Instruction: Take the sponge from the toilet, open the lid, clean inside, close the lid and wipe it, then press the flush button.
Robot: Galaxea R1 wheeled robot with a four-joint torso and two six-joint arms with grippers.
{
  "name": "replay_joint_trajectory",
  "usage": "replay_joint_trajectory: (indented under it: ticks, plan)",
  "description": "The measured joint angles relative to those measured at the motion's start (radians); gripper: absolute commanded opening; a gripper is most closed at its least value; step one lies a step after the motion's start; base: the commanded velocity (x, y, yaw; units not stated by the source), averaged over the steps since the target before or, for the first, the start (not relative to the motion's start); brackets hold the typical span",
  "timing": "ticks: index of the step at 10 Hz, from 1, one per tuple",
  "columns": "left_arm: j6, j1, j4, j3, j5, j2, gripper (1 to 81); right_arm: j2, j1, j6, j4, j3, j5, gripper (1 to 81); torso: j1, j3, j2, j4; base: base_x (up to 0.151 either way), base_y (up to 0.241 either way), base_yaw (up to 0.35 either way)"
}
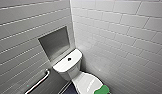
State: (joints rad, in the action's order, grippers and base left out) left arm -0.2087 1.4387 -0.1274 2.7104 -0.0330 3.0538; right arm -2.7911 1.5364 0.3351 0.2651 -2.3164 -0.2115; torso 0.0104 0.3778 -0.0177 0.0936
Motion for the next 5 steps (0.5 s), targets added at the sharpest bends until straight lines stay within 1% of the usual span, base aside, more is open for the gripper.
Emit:
replay_joint_trajectory:
  ticks: [1, 2, 3, 4, 5]
  plan:
    - [0.000, 0.000, 0.000, 0.000, 0.000, -0.004, 81.1, 0.068, -0.006, 0.028, 0.000, 0.089, -0.035, 81.1, 0.000, 0.000, 0.000, 0.000, 0.000, 0.000, 0.000]
    - [0.000, 0.002, 0.000, 0.000, 0.000, -0.007, 81.1, 0.130, -0.006, 0.052, 0.000, 0.137, -0.067, 81.1, 0.004, 0.000, -0.007, 0.000, 0.000, 0.000, 0.000]
    - [0.000, 0.006, 0.000, 0.000, 0.003, -0.007, 81.1, 0.216, 0.000, 0.098, 0.000, 0.177, -0.100, 81.1, 0.018, 0.000, -0.029, 0.000, 0.000, 0.000, 0.000]
    - [0.000, 0.010, 0.001, -0.002, 0.004, -0.010, 81.1, 0.276, 0.001, 0.146, -0.001, 0.206, -0.134, 81.1, 0.038, 0.000, -0.061, 0.000, 0.000, 0.000, 0.000]
    - [0.000, 0.010, 0.004, -0.002, 0.003, -0.012, 81.1, 0.308, -0.008, 0.195, -0.001, 0.238, -0.169, 81.1, 0.060, 0.000, -0.098, 0.000, 0.000, 0.000, 0.000]
